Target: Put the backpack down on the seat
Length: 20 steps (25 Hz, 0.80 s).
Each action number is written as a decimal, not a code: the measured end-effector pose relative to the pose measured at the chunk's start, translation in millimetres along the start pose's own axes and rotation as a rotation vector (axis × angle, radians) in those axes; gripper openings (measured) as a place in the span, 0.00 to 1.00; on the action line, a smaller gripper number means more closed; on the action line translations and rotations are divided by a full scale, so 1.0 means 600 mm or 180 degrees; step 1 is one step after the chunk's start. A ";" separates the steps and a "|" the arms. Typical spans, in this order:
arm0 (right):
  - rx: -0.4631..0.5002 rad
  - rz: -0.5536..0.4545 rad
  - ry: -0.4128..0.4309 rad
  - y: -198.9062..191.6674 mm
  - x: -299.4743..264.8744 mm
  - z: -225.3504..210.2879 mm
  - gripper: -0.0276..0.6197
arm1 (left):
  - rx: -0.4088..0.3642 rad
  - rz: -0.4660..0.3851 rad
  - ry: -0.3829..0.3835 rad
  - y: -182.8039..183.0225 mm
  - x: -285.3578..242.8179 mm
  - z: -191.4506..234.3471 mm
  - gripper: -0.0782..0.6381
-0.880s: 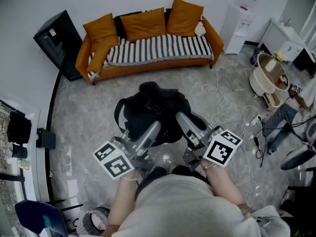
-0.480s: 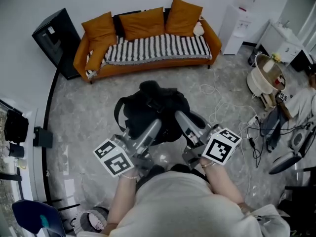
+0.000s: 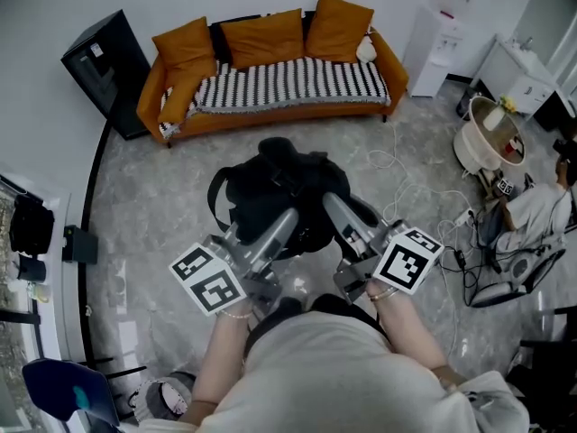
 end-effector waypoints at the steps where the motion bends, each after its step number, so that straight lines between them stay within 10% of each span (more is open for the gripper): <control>1: -0.0003 0.0000 0.0006 0.001 0.001 -0.001 0.15 | -0.0011 0.0002 0.0004 -0.001 -0.002 -0.001 0.27; 20: -0.0134 0.0071 0.0001 0.056 -0.073 -0.115 0.15 | 0.0198 -0.0086 -0.0043 0.019 -0.087 0.108 0.27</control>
Point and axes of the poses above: the fingertips, and each gripper's own axes: x backward along the fingers, z to its left, y out of its top, the point moved 3 cm from there along x, backward along the fingers, and after that the axes turned 1 degree about -y, right-handed, at the moved point
